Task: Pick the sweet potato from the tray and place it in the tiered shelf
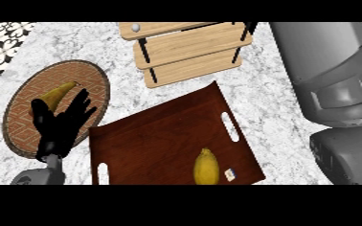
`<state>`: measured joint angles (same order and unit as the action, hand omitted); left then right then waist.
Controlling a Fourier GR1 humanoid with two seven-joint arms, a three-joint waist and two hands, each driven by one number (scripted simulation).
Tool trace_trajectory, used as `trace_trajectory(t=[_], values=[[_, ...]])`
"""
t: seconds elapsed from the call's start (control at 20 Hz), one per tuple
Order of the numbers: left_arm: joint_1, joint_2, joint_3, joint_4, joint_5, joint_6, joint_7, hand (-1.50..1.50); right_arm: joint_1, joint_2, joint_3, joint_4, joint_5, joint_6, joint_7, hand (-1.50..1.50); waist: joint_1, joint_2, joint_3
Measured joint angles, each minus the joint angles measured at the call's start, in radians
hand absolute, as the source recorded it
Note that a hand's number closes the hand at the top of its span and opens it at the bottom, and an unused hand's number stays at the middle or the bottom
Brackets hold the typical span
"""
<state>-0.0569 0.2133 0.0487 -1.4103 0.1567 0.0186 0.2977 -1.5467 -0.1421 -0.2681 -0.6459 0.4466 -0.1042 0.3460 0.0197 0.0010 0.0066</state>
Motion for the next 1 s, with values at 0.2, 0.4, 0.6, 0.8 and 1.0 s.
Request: trace_trajectory(t=[0.2,0.4,0.6,0.8,1.0], values=[[0.006,-0.002,0.005,0.001,0.004,-0.009,-0.017,0.00,-0.022,-0.019,-0.077,-0.006,-0.069,-0.037,0.014,-1.50,-0.001,-0.001,-0.001],[0.021,-0.012,-0.005,-0.024,-0.005,0.000,-0.011,0.00,-0.009,-0.056,-0.112,-0.019,-0.078,-0.115,0.004,-1.50,-0.003,-0.001,-0.002],[0.021,-0.009,0.004,-0.019,-0.007,0.003,-0.009,0.00,0.012,-0.124,-0.127,-0.027,-0.062,-0.166,0.026,-1.50,-0.010,-0.002,-0.001],[0.021,-0.010,0.003,-0.020,-0.009,-0.002,-0.013,0.00,0.030,-0.204,-0.178,-0.014,-0.081,-0.204,0.033,-1.50,-0.008,-0.001,0.000],[0.017,0.000,0.023,0.006,-0.002,-0.015,-0.030,0.00,0.071,-0.290,-0.231,-0.024,-0.135,-0.161,0.035,-1.50,-0.014,-0.003,0.001]])
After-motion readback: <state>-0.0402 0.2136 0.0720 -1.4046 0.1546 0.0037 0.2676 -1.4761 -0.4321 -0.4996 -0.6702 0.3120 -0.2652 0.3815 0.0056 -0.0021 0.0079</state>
